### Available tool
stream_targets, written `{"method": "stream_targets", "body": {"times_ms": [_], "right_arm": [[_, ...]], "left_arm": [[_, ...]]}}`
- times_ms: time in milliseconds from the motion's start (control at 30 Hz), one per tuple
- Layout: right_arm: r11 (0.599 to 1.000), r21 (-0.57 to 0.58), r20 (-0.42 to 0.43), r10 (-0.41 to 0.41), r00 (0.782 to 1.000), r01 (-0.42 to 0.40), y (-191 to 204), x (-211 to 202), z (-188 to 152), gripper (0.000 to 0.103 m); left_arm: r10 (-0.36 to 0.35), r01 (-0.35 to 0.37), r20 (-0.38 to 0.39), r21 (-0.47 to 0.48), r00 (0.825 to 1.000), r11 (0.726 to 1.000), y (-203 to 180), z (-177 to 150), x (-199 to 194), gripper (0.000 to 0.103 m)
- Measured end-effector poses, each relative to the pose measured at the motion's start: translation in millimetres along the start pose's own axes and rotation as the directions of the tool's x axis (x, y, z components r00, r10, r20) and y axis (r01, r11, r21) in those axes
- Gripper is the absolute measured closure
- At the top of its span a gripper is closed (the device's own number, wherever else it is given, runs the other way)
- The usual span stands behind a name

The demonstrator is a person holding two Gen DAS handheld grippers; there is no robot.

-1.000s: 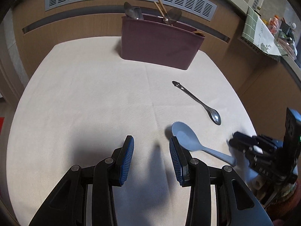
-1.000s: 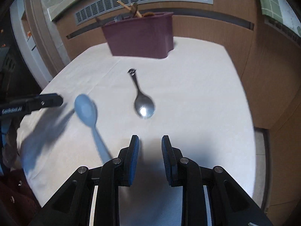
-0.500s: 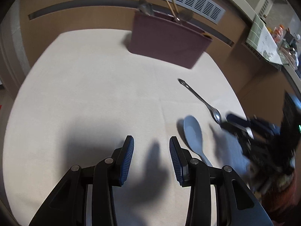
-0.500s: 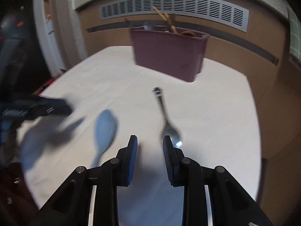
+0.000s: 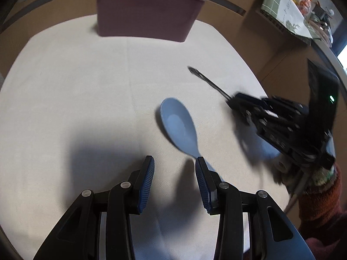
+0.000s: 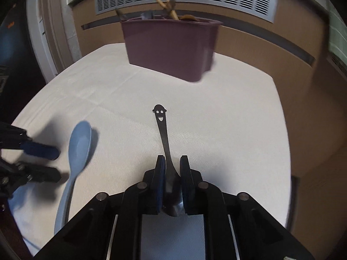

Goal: Organize utensils
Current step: 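Grasp the light blue spoon with the left tool while the right tool grasps the smiley-face metal spoon, then lift the blue spoon and smiley-face spoon with both tools toward the caddy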

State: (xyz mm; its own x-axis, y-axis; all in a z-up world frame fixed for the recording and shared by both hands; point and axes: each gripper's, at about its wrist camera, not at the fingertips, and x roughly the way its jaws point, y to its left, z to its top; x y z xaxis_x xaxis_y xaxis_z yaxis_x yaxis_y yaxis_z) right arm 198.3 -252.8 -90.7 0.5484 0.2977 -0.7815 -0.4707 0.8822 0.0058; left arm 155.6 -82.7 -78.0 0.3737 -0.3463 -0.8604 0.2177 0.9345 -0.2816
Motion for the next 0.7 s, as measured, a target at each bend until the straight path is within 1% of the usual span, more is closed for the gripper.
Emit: {"method": "stream_targets", "body": {"times_ms": [100,167,267,400,433,500,600,700], "right_arm": [[0.998,0.07,0.003,0.0,1.0,0.0,-13,-18,-22,0.09],[0.995,0.099,0.006,-0.005,1.0,0.004,-15,-28,-35,0.089],[0.994,0.11,0.008,0.004,1.0,-0.005,-10,-35,-45,0.083],[0.997,0.078,0.004,0.007,1.0,-0.007,-1,-36,-45,0.071],[0.997,0.077,0.001,0.014,1.0,-0.014,0,-36,-44,0.069],[0.995,0.096,0.004,0.03,1.0,-0.03,-2,-36,-46,0.063],[0.989,0.142,0.019,0.03,0.999,-0.032,-3,-38,-48,0.062],[0.986,0.161,0.021,0.043,0.999,-0.046,-6,-39,-50,0.061]], "left_arm": [[-0.027,0.027,-0.017,0.007,0.999,1.0,-10,11,8,0.063],[-0.017,0.017,-0.014,0.024,1.0,1.0,-16,17,14,0.063],[-0.006,0.007,-0.009,0.064,1.0,0.998,-30,29,25,0.063],[0.009,-0.011,0.015,0.131,1.0,0.991,-46,44,39,0.063],[0.02,-0.024,0.027,0.148,0.999,0.989,-49,48,42,0.063],[0.035,-0.042,0.039,0.18,0.999,0.983,-50,52,44,0.063],[0.048,-0.055,0.038,0.224,0.998,0.973,-49,50,42,0.063],[0.079,-0.088,0.046,0.272,0.996,0.958,-42,41,36,0.063]]}}
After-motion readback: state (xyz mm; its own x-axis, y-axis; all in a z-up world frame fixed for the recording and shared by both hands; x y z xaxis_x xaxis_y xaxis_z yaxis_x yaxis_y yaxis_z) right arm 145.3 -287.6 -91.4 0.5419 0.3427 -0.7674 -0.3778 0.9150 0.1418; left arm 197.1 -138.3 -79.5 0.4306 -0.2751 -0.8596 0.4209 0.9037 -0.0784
